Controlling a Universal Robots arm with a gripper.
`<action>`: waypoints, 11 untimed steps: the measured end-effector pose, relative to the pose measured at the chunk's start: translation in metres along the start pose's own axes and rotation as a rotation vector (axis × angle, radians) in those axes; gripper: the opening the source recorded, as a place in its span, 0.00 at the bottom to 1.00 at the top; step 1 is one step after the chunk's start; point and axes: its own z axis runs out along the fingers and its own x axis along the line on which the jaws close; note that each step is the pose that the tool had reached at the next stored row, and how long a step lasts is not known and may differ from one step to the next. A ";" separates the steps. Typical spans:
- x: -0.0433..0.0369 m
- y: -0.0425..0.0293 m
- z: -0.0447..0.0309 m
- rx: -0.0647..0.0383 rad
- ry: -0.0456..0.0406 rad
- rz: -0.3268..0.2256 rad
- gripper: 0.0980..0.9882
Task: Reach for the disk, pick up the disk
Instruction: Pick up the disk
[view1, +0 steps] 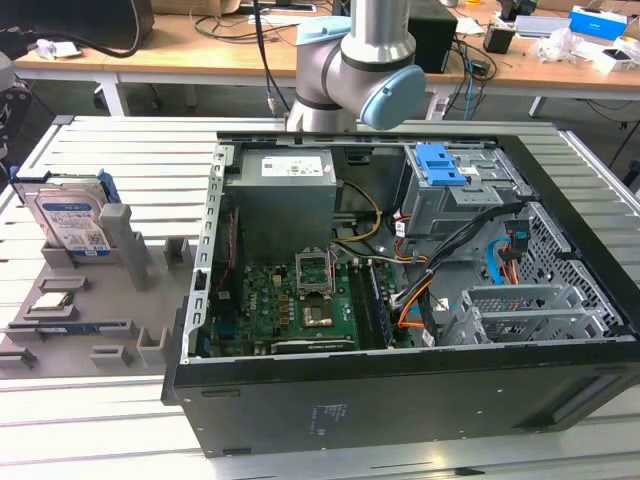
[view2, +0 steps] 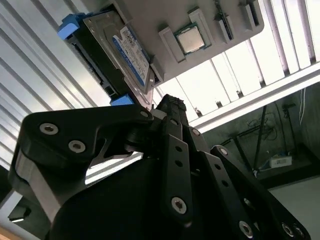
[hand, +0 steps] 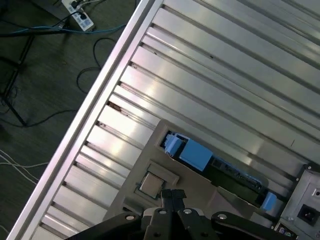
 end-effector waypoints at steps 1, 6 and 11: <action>0.0000 0.0000 0.0000 0.000 0.0005 -0.011 0.01; 0.0000 0.0000 0.0000 0.000 0.0024 -0.062 0.01; 0.0000 0.0000 0.0000 0.000 0.0048 -0.125 0.01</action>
